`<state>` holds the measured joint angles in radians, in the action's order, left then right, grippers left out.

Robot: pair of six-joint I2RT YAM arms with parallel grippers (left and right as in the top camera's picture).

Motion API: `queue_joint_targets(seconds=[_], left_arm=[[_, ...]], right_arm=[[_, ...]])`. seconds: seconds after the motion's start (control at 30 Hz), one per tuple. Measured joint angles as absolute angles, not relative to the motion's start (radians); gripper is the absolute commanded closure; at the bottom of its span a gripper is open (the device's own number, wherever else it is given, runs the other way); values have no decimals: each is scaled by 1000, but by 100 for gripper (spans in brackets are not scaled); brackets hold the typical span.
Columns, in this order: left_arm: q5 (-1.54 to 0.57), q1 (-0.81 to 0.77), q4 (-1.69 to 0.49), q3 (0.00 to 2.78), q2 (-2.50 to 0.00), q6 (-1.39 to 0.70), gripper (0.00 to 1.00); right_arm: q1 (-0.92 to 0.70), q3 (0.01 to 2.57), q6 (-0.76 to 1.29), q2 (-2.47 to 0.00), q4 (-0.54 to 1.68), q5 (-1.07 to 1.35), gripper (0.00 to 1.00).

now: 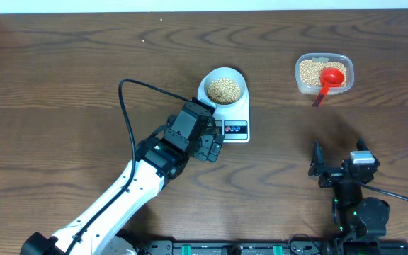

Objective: Scoop item into bowl and weigh 50g on scale

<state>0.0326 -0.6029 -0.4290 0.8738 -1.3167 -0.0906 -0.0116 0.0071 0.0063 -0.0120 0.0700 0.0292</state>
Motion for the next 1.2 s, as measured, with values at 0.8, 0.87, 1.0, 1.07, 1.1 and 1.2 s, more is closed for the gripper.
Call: queue_joint_targets(seconds=[0.8,0.87,1.0,1.07,1.1,1.2], left_arm=[[33,-603,-441,839,-1146,-90,2],[35,-603,-423,836,-1082,-90,2],[83,-601,-403,812,-951,-90,2],[104,-594,-390,791,-900,-90,2],[115,-586,-380,775,-870,-90,2],[135,-552,-325,714,-789,-89,2]], right_arm=[[-12,7,6,-12,70,29,1],[-12,7,6,-12,70,29,1],[-12,7,6,-12,70,29,1],[-12,7,6,-12,70,29,1],[-12,7,6,-12,70,29,1],[-12,7,6,-12,70,29,1]])
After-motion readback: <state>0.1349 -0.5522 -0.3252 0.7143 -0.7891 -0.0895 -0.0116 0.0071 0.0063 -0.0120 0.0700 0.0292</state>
